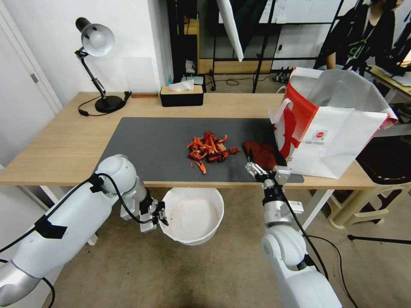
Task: Sweep shrimp from table into container with towel, then put container into takeout bag.
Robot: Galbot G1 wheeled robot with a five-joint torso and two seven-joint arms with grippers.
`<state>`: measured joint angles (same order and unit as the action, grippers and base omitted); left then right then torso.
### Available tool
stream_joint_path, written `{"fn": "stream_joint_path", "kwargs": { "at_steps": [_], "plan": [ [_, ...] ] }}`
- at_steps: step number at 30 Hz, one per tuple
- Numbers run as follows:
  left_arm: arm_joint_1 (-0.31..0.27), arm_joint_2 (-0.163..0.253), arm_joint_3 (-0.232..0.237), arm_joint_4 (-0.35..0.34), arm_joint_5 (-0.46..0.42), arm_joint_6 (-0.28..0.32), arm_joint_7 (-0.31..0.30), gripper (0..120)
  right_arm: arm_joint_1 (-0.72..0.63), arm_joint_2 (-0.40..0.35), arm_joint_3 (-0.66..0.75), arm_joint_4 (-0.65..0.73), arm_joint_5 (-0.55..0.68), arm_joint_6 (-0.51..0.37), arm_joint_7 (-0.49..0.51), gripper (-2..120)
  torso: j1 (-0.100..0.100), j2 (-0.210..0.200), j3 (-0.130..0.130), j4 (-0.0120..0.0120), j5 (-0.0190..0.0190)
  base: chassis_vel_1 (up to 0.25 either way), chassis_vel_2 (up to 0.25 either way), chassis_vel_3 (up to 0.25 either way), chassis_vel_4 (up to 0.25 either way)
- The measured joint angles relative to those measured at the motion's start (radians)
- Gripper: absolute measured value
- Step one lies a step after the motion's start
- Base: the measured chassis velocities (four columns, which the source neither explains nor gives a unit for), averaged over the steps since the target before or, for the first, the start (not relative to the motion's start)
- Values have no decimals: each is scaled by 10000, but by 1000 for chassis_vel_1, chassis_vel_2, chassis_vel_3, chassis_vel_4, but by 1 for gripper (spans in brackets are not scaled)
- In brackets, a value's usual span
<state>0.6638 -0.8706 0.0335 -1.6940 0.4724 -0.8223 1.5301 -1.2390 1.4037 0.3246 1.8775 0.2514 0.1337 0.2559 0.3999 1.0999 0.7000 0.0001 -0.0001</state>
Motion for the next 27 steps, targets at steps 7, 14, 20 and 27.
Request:
{"fn": "stream_joint_path", "kwargs": {
  "at_steps": [7,14,20,27],
  "plan": [
    [156,-35,-98,5,46,0,-1,0,152,-349,47,176,353,-702,395,100,1,0,0,-2,1,0,0,0,0],
    [214,-34,-139,-7,52,0,-3,0,258,-534,53,207,553,-1013,581,100,0,0,0,-1,1,0,0,0,0],
    [215,-34,-141,-7,52,-2,-3,0,508,-599,-66,-79,654,-1347,790,100,1,0,0,0,1,0,0,0,0],
    [228,-46,-105,27,45,-3,-4,0,725,-614,-254,-229,727,-1876,1168,100,1,0,0,0,0,0,0,0,0]
  ]
}}
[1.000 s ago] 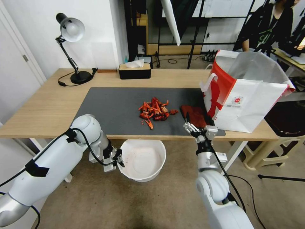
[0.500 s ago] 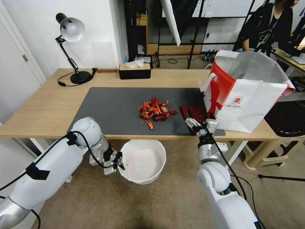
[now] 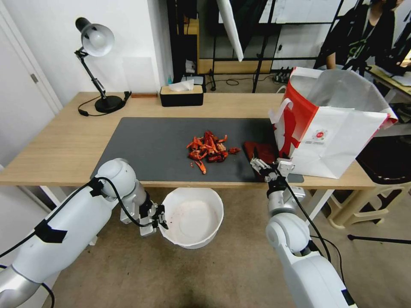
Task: Sweep shrimp from table into container with towel, then put container into takeout bag.
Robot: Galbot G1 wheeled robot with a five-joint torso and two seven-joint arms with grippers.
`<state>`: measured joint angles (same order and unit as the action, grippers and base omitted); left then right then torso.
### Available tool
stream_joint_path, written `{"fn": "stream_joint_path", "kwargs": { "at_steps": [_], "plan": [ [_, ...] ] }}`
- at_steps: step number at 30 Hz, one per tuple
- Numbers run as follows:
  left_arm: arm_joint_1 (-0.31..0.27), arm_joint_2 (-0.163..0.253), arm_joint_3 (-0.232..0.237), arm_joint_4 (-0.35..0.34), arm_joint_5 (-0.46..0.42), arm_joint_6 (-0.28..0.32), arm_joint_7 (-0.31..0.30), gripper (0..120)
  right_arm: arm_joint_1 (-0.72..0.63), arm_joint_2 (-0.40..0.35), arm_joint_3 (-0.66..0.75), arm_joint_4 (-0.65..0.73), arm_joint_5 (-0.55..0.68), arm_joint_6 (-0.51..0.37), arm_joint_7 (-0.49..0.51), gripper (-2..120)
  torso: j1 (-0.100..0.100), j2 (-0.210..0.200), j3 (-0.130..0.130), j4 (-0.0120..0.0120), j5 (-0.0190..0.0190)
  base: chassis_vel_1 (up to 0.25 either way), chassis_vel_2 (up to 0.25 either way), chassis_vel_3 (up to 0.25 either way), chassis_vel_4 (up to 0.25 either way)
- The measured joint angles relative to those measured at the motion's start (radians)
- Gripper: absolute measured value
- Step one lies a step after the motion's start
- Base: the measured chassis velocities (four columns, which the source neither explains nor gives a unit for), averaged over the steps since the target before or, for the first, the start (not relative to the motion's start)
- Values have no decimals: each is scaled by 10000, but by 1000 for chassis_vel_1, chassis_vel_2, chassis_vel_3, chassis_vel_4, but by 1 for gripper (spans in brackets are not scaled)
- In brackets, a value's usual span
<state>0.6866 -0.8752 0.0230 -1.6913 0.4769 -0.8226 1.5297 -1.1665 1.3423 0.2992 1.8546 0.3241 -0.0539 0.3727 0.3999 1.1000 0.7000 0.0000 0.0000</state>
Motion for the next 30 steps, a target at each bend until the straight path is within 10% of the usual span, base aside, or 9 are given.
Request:
{"fn": "stream_joint_path", "kwargs": {
  "at_steps": [30],
  "plan": [
    [-4,-236,88,249,70,0,0,0,588,-841,-162,341,761,-2093,745,100,0,0,0,0,1,0,0,0,0]
  ]
}}
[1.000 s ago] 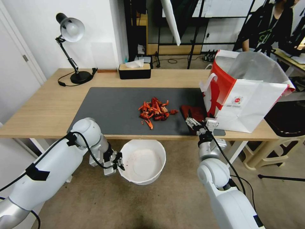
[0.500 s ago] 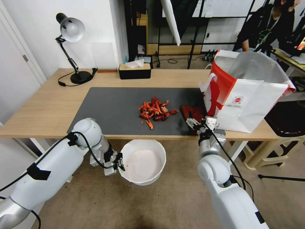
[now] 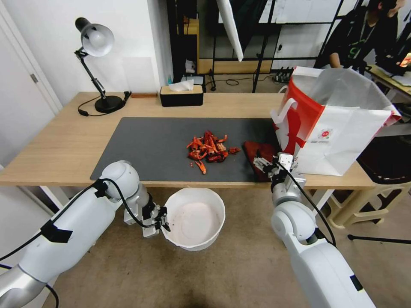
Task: Sweep shrimp from table into container with towel, then put container into takeout bag.
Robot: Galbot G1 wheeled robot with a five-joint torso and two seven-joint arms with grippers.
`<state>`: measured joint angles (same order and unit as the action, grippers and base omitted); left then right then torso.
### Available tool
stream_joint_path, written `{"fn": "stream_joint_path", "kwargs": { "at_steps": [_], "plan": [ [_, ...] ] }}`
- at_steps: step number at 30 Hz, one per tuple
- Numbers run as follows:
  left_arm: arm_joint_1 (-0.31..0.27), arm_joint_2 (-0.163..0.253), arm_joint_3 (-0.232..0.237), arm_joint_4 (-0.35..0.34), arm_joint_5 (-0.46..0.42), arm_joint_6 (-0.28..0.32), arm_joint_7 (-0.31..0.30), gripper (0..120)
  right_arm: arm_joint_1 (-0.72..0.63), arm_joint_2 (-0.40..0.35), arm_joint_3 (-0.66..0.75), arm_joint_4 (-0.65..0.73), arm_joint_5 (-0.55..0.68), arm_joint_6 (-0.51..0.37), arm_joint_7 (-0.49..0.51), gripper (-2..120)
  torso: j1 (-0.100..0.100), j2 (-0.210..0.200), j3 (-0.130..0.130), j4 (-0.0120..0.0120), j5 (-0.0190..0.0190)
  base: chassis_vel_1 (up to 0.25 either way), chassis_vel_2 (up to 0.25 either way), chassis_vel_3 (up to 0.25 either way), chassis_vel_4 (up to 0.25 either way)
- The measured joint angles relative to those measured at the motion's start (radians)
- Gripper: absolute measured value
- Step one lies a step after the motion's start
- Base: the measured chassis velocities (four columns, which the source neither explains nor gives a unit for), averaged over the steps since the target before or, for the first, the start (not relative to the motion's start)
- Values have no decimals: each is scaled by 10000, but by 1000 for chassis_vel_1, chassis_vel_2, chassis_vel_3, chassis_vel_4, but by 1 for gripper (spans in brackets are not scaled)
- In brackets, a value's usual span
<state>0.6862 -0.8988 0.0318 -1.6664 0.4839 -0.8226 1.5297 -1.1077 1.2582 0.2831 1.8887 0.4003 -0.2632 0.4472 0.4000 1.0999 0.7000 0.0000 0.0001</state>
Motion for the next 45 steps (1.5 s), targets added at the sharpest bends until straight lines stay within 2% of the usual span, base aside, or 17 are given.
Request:
{"fn": "stream_joint_path", "kwargs": {
  "at_steps": [6,8,10,12,16,29,32,33,36,37,39,41,42,44,45],
  "plan": [
    [-51,6,1,18,-9,0,0,0,79,125,-184,-176,-68,-105,58,99,0,0,0,0,-1,0,0,0,0],
    [-61,16,-1,31,-18,0,0,0,74,123,-196,-162,-77,-237,166,90,0,0,0,0,-1,0,0,0,0],
    [-61,16,-4,32,-20,0,0,0,70,115,-191,-135,-65,-313,216,88,1,0,0,0,0,0,0,0,0],
    [-58,4,-6,32,-22,0,0,0,70,100,-173,-64,89,-564,386,78,1,1,0,0,-1,0,0,0,0],
    [-53,-21,-9,27,-22,0,-1,0,78,89,-168,16,248,-896,558,73,0,0,0,0,-1,0,0,0,0],
    [-32,-2,-70,-5,-73,0,-1,0,64,109,-191,71,337,-1361,595,76,0,0,0,0,-1,0,0,0,0],
    [-79,12,-73,6,-118,0,-1,0,70,123,-221,28,327,-1403,588,61,1,0,0,0,-1,0,0,0,0],
    [-79,12,-73,6,-118,0,-1,0,70,123,-221,28,327,-1403,588,61,1,0,0,0,-1,0,0,0,0],
    [-95,2,-70,16,-151,0,-2,0,89,131,-248,-22,304,-1433,581,45,0,0,0,0,-1,0,0,0,0],
    [-95,2,-70,16,-151,0,-2,0,89,131,-248,-22,304,-1433,581,45,0,0,0,0,-1,0,0,0,0],
    [-95,-5,-66,19,-160,0,-2,0,90,137,-257,-23,302,-1445,580,35,0,0,0,0,-1,0,0,0,0],
    [-95,-10,-65,19,-167,0,-2,0,86,141,-261,-23,301,-1446,579,32,0,1,0,0,0,0,0,0,0],
    [-95,-14,-65,19,-172,0,-3,0,78,142,-263,-22,301,-1446,576,25,0,0,0,0,-1,0,0,0,0],
    [-96,-16,-65,20,-172,0,-3,0,76,143,-263,-21,301,-1445,575,22,0,1,-1,0,-1,0,0,0,0],
    [-96,-24,-65,27,-172,0,-3,0,62,143,-264,-14,301,-1445,574,15,1,0,0,0,0,0,0,0,0]
  ]
}}
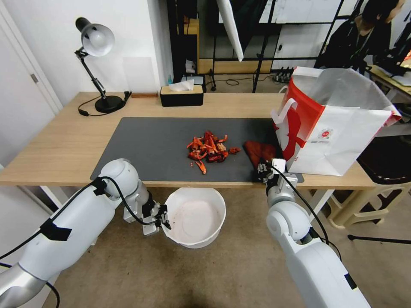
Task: Sweep shrimp from table into container with towel, then put container into takeout bag.
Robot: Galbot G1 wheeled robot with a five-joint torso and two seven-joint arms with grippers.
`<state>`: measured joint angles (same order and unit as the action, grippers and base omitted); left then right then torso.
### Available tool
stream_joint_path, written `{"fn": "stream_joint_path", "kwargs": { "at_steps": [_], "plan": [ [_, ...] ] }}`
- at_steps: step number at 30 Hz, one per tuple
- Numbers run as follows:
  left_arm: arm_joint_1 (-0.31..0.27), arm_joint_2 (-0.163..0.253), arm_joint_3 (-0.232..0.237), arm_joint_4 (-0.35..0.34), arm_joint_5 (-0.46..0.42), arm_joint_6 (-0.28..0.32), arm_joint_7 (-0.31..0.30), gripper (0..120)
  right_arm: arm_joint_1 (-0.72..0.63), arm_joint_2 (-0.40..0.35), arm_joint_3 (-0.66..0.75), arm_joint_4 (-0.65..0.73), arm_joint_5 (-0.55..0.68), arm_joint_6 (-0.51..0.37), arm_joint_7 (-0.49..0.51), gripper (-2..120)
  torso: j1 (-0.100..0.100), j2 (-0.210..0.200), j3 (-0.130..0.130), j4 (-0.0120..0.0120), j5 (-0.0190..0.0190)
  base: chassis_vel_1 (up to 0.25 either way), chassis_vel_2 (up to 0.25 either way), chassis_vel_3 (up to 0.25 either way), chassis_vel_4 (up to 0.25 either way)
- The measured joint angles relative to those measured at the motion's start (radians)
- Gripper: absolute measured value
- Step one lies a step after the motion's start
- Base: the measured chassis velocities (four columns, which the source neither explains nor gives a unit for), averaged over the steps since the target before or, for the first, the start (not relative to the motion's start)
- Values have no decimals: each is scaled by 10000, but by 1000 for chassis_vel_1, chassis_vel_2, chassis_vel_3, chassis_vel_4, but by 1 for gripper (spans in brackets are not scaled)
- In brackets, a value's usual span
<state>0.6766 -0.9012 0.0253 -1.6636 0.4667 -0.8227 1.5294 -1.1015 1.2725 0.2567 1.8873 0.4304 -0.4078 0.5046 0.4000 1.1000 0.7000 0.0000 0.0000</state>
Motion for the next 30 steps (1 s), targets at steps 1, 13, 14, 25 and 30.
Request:
{"fn": "stream_joint_path", "kwargs": {
  "at_steps": [1,13,14,25,30],
  "plan": [
    [0,-10,0,7,0,0,0,0,-7,0,1,1,0,2,0,10,0,0,-1,0,-1,0,0,0,0],
    [-167,11,80,62,0,0,-1,0,19,-59,8,108,63,240,-25,2,0,0,0,0,-1,0,0,0,0],
    [-225,17,105,90,-4,0,-1,0,24,-70,8,140,72,309,-38,2,-1,0,-1,0,0,0,0,0,0],
    [-534,-47,300,174,-53,0,-1,0,14,-83,-9,465,94,665,-91,2,0,0,0,-1,0,0,0,0,0],
    [-568,-165,351,270,-42,0,-1,0,43,-292,-99,737,246,1481,-525,2,0,0,0,-1,0,0,0,0,0]
  ]
}}
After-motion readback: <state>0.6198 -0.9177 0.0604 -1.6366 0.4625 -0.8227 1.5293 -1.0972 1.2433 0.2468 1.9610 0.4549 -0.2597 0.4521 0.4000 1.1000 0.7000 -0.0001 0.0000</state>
